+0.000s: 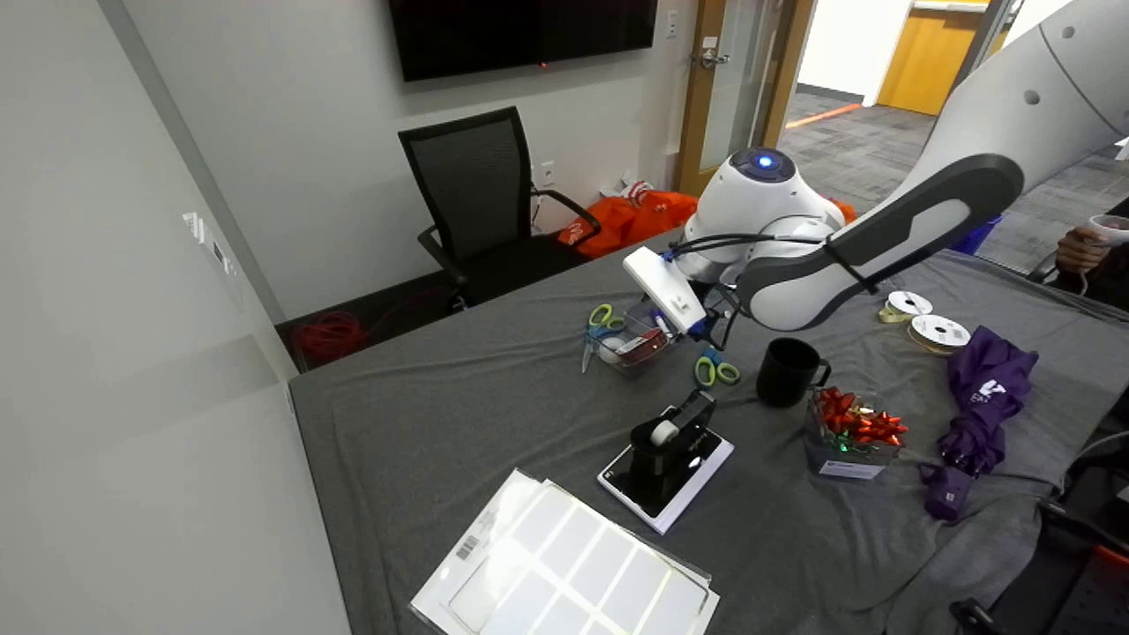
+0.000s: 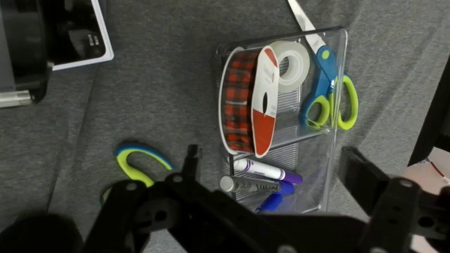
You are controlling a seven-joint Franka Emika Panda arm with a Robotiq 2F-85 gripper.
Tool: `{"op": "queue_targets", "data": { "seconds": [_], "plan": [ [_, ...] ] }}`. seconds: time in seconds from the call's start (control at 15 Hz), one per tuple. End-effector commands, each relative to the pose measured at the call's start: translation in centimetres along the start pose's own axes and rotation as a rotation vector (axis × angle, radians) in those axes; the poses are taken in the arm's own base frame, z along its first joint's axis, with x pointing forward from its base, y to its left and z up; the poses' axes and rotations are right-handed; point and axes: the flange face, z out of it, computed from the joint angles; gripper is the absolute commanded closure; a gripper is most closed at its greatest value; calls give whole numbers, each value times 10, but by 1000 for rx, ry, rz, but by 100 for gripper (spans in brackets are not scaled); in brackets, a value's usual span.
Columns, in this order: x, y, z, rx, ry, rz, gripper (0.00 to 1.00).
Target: Move the CD holder to the clear object in the right
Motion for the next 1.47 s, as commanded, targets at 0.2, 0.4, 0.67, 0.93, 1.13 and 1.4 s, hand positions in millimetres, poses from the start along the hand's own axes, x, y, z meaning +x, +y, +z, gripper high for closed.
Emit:
{"op": "queue_targets", "data": {
  "seconds": [0.2, 0.4, 0.67, 0.93, 1.13, 1.4],
  "plan": [
    [-13, -8, 34, -2, 11, -12, 0],
    [-15, -5, 46, -7, 27, -32, 0],
    [-16, -2, 58, -5, 47, -52, 0],
    [-15, -6, 62, 77, 39, -44, 0],
    [-14, -10, 64, 136, 23, -27, 0],
    [-13, -11, 69, 156, 13, -18, 25]
  ]
}}
